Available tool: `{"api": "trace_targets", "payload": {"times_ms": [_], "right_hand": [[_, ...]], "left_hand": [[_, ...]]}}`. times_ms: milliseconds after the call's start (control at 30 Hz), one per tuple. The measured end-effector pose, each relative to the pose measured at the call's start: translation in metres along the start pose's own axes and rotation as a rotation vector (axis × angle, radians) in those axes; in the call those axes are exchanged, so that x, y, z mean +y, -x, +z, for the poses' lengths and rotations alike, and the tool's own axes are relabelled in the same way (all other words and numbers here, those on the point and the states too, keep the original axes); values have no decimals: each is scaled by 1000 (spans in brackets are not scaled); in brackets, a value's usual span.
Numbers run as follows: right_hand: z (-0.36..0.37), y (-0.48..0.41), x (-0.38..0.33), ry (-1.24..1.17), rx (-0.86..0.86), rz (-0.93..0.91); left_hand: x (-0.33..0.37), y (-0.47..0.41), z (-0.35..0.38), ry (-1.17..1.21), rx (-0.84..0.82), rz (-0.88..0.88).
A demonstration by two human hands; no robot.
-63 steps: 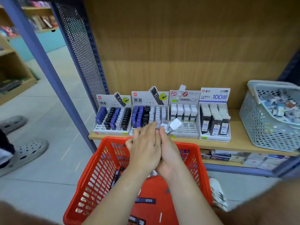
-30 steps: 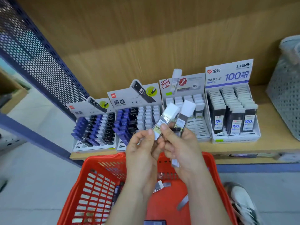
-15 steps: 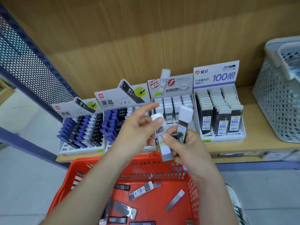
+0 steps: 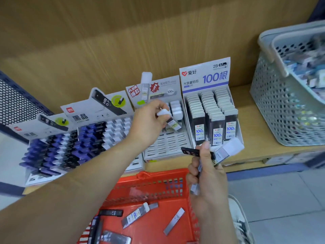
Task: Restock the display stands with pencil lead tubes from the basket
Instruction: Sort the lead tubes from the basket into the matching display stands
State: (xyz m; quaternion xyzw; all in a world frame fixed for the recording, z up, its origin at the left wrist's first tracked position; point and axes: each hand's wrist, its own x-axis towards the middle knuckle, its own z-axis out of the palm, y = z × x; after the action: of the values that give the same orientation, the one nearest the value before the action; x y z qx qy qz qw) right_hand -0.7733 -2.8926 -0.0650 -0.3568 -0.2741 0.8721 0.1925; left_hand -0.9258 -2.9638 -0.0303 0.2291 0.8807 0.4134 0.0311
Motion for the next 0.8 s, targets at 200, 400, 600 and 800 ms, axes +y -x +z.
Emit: {"api": "trace_targets", "payload": {"times_ms": [200,400,600,800], "right_hand": [[0,0,4,-36,3,31],[-2,0,3,2,-33,65],[-1,1,2,46,-46,93],[4,5,2,76,-40,146]], "left_hand": [[-2,-1,17,-230,1,154],[-1,0,21,-357,-32,306],[8,-9,24,-435,-25,391],[9,-12,25,-578,-23,411]]}}
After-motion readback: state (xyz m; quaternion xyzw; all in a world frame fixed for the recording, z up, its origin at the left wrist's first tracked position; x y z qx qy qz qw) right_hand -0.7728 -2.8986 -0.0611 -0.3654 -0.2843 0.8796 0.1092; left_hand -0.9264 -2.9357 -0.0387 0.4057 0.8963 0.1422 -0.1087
